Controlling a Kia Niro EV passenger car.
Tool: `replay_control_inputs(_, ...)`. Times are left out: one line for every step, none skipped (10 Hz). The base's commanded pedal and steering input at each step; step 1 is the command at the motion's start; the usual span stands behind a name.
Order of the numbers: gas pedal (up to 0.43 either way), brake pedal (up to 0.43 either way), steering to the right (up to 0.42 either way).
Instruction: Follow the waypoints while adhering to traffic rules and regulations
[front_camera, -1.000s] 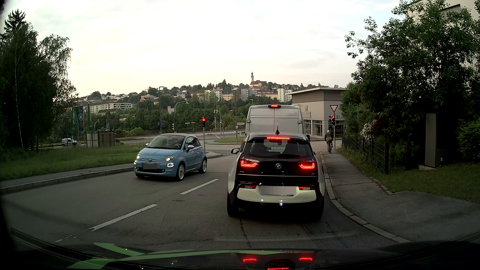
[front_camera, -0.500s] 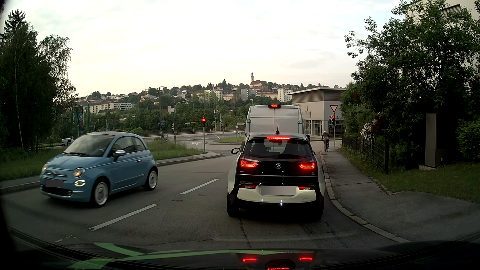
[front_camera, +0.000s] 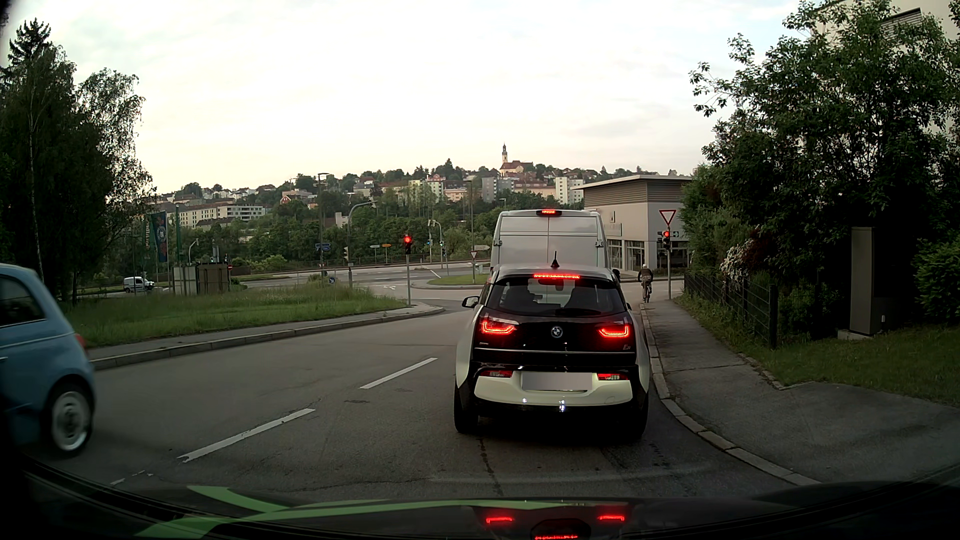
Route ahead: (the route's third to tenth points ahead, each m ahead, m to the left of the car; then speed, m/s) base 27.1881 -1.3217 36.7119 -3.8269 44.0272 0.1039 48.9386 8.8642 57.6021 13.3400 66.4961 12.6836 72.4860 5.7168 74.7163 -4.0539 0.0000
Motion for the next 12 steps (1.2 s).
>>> replay_control_inputs(0.000,0.341,0.021)
replay_control_inputs(0.000,0.341,0.021)
replay_control_inputs(0.000,0.335,0.020)
replay_control_inputs(0.000,0.341,0.021)
replay_control_inputs(0.000,0.341,0.020)
replay_control_inputs(0.000,0.341,0.021)
replay_control_inputs(0.000,0.348,0.021)
replay_control_inputs(0.000,0.348,0.021)
replay_control_inputs(0.000,0.348,0.021)
replay_control_inputs(0.000,0.348,0.021)
replay_control_inputs(0.000,0.348,0.021)
replay_control_inputs(0.000,0.348,0.021)
